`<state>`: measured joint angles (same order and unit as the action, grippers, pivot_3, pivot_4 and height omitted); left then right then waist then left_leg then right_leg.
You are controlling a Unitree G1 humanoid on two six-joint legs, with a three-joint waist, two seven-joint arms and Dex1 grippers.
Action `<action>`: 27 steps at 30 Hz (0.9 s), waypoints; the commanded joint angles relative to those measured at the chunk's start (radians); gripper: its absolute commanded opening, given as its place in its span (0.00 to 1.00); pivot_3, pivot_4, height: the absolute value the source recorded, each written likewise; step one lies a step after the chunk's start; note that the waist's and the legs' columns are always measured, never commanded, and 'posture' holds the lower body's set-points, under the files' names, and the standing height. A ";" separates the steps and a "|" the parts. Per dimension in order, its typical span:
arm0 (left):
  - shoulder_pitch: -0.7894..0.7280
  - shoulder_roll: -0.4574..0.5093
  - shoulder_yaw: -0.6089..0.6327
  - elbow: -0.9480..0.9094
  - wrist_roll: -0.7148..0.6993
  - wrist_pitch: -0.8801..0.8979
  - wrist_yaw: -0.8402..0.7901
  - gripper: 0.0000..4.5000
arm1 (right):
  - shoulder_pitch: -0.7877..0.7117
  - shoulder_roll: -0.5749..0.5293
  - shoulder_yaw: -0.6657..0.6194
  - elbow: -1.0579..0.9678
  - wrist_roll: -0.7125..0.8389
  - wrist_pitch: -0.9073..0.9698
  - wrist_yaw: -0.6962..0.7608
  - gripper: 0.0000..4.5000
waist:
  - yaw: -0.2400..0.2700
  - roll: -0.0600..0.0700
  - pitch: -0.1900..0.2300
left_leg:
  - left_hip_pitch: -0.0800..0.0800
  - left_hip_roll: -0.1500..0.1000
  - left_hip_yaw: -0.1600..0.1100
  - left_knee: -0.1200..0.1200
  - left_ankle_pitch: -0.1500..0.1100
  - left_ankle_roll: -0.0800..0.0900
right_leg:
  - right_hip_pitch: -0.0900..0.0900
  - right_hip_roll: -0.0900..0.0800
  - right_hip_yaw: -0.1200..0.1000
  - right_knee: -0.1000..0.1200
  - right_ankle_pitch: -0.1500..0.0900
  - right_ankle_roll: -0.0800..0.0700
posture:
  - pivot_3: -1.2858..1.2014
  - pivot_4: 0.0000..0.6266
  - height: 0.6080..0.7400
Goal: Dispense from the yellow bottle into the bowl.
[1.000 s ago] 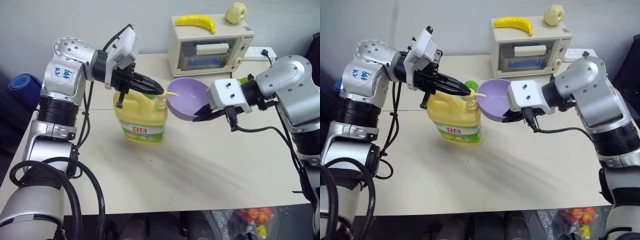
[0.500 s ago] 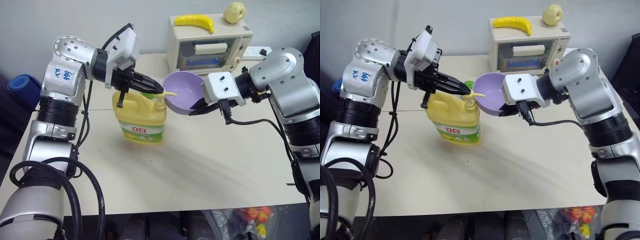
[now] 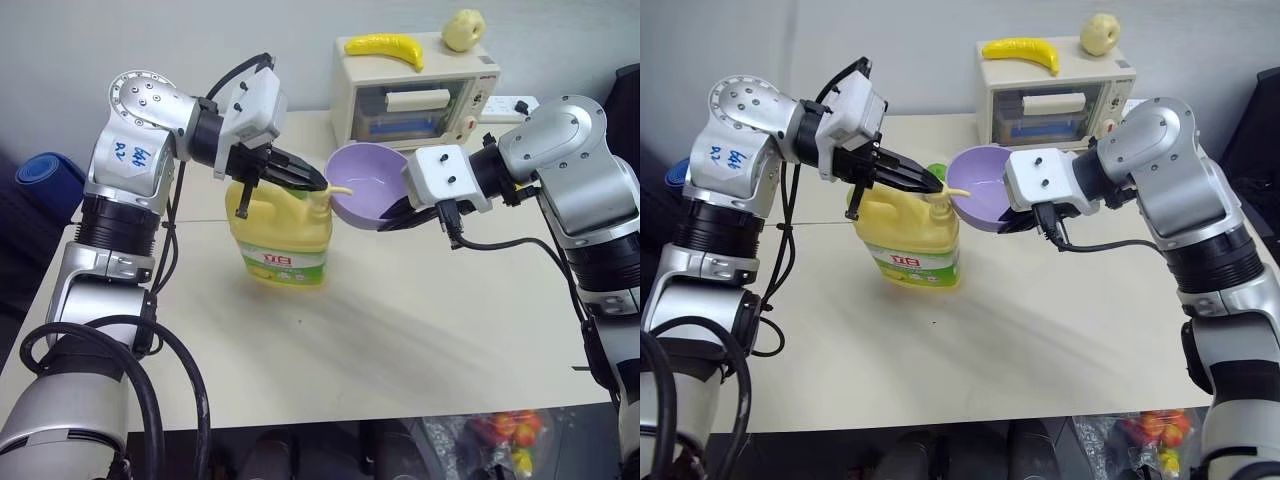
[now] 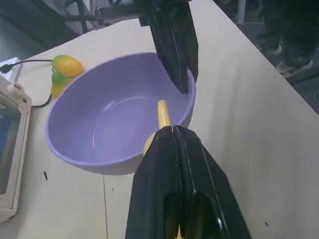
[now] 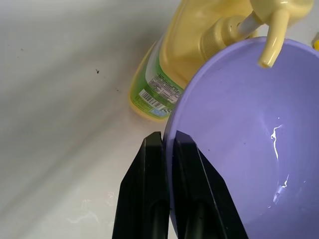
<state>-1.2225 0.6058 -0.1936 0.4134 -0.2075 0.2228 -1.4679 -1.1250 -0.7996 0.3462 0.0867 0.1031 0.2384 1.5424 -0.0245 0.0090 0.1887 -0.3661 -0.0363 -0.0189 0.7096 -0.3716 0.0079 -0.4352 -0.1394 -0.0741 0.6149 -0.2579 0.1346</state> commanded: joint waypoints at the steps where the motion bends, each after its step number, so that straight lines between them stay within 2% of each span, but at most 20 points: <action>1: 0.084 0.009 -0.104 0.010 0.096 0.023 -0.012 0.01 | -0.025 0.007 -0.009 -0.033 0.018 -0.012 0.046 0.00 | 0.000 0.000 0.000 | 0.002 0.000 0.000 0.000 0.000 0.000 | 0.002 0.000 0.000 0.000 0.000 0.000 | 0.52 0.24 1.00; 5: 0.108 0.018 -0.110 0.000 0.105 0.021 -0.010 0.01 | -0.025 0.009 -0.010 -0.035 0.018 -0.011 0.047 0.00 | 0.000 0.000 -0.002 | 0.010 0.000 0.000 -0.004 0.000 0.000 | 0.009 0.000 0.001 -0.002 0.000 0.000 | 0.52 0.24 1.00; 27: 0.165 0.026 -0.134 0.066 0.135 -0.018 0.009 0.01 | -0.011 0.013 -0.013 -0.056 0.033 0.001 0.050 0.00 | 0.000 -0.001 -0.013 | 0.014 0.001 0.000 -0.008 0.000 0.000 | 0.009 0.001 0.006 -0.002 0.000 0.000 | 0.52 0.24 1.00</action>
<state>-1.1576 0.6242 -0.1937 0.4033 -0.2070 0.1886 -1.4383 -1.1206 -0.7860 0.3544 0.0825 0.1042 0.2440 1.5458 -0.0245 0.0079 0.1760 -0.3517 -0.0356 -0.0186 0.7010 -0.3719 0.0083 -0.4258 -0.1383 -0.0677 0.6125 -0.2580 0.1346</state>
